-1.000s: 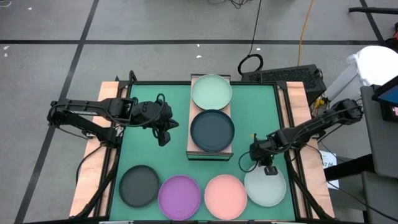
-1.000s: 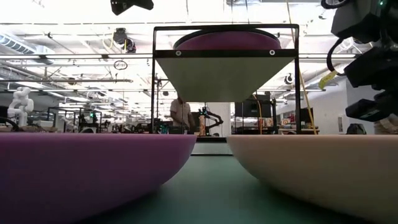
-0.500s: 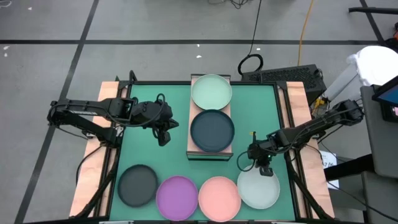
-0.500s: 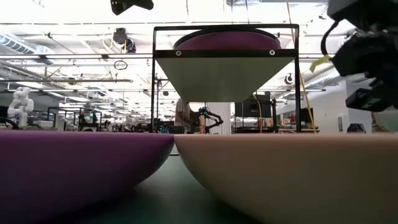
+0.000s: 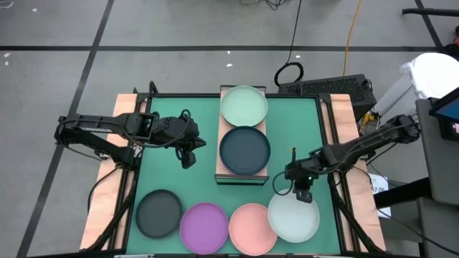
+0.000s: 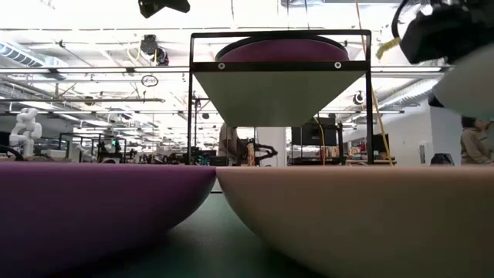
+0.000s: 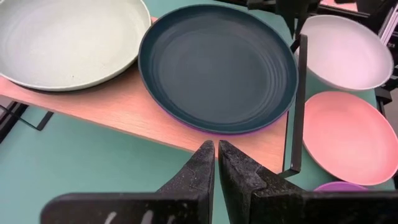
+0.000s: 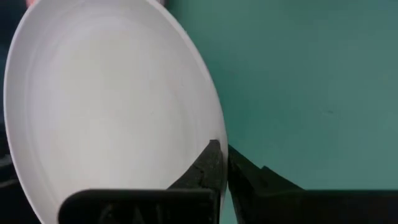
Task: Place and stack plates onto a shelf
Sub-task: Stack the gray plate on top of the black plate
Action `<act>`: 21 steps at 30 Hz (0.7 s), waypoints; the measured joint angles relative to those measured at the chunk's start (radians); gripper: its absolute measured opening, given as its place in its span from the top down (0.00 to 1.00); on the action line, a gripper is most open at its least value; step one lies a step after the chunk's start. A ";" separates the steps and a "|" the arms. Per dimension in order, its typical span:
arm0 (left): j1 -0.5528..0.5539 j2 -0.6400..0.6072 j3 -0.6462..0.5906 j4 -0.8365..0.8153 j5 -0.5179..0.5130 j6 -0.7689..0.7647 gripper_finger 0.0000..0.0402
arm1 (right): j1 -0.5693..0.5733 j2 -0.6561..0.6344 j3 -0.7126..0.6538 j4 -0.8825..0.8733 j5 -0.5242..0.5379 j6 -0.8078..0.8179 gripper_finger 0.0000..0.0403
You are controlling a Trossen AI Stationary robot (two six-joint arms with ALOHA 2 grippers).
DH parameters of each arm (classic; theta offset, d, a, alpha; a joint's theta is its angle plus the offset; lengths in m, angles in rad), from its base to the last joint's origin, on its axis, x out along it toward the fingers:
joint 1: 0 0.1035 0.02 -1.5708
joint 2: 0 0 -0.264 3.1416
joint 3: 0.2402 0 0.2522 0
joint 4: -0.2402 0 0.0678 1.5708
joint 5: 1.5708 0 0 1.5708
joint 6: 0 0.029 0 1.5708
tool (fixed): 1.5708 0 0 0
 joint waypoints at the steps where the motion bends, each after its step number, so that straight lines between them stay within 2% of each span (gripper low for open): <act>1: 0.000 0.000 0.000 0.000 0.000 0.000 0.94 | 0.000 -0.005 0.009 0.000 0.000 0.017 1.00; 21: 0.000 0.000 0.001 -0.026 -0.025 0.000 0.94 | 0.000 -0.044 0.216 -0.005 -0.001 0.187 1.00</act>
